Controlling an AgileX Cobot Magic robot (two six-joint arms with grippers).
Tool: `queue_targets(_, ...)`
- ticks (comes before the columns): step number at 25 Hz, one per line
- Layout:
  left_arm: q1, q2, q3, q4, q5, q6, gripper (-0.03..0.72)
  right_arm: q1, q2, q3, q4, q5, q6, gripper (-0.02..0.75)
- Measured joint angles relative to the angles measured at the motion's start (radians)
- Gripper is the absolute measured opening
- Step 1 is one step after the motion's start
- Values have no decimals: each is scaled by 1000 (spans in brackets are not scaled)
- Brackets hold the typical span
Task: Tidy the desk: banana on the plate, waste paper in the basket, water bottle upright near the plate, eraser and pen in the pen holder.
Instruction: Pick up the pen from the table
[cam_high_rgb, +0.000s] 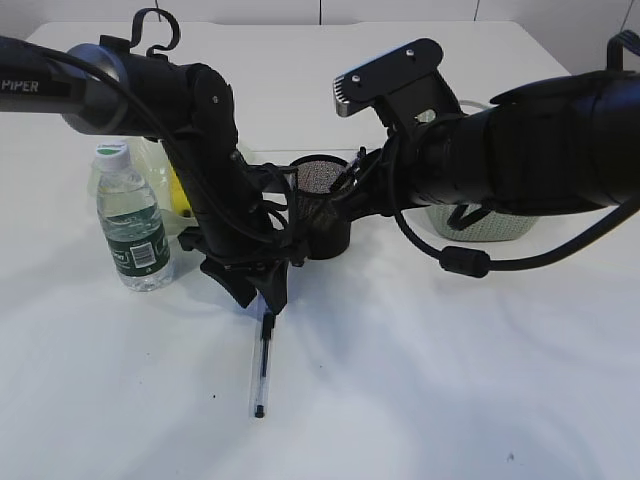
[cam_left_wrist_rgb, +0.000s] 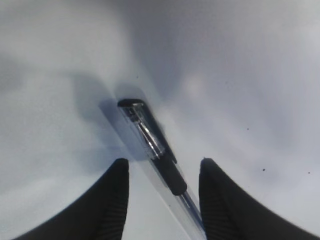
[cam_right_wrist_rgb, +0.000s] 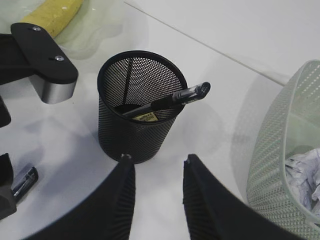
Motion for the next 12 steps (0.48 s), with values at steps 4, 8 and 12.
queue_targets(4, 0, 0, 0, 0, 0, 0, 320, 0, 0, 0, 0, 0, 0, 249)
queue_targets(8, 0, 0, 0, 0, -4, 0, 320, 0, 0, 0, 0, 0, 0, 249)
queue_targets(12, 0, 0, 0, 0, -10, 0, 320, 0, 0, 0, 0, 0, 0, 249)
